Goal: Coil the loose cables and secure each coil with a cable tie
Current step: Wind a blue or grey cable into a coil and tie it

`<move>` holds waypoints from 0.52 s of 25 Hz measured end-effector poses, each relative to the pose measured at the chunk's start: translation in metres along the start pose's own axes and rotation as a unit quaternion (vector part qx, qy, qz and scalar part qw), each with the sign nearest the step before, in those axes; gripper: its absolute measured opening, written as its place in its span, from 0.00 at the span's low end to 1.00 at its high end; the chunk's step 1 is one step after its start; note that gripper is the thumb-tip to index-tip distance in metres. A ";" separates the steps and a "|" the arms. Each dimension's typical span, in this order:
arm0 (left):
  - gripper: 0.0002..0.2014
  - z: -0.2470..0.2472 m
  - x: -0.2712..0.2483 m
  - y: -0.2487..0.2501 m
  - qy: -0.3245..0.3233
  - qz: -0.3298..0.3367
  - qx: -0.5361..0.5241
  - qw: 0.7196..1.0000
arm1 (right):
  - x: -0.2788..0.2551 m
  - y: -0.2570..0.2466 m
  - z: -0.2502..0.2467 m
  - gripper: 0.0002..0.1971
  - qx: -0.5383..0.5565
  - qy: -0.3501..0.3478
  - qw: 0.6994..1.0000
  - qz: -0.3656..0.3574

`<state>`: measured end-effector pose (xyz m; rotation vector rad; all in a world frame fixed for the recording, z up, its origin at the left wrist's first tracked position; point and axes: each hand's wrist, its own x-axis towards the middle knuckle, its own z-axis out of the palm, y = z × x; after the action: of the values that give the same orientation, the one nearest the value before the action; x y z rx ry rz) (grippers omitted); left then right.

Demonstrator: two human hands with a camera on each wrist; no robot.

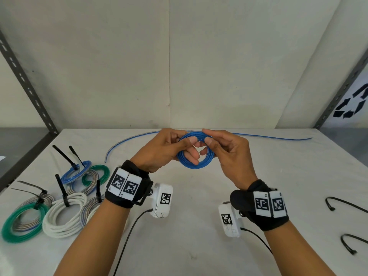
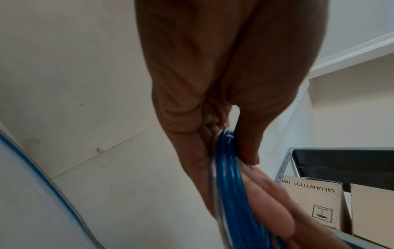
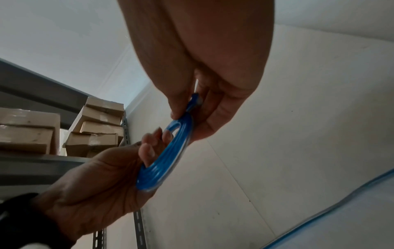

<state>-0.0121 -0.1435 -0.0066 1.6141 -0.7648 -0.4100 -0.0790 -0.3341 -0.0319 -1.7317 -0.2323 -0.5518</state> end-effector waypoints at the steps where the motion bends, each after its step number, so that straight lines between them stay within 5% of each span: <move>1: 0.14 -0.001 0.000 0.000 0.007 0.001 -0.004 1.000 | 0.000 -0.001 0.000 0.14 0.010 -0.018 1.000 0.014; 3: 0.14 -0.004 0.000 -0.001 0.021 0.002 -0.022 1.000 | -0.001 -0.002 0.001 0.13 0.056 -0.019 0.997 0.052; 7: 0.14 -0.005 0.002 -0.001 0.044 0.006 -0.052 0.998 | -0.004 -0.005 0.012 0.04 0.137 0.091 0.984 0.068; 13: 0.15 -0.012 0.002 0.002 0.066 0.008 -0.094 0.993 | -0.007 -0.004 0.023 0.06 0.137 0.095 0.984 0.068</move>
<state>-0.0036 -0.1361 -0.0023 1.4438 -0.6190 -0.3492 -0.0811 -0.3106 -0.0351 -1.4064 -0.0497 -0.5533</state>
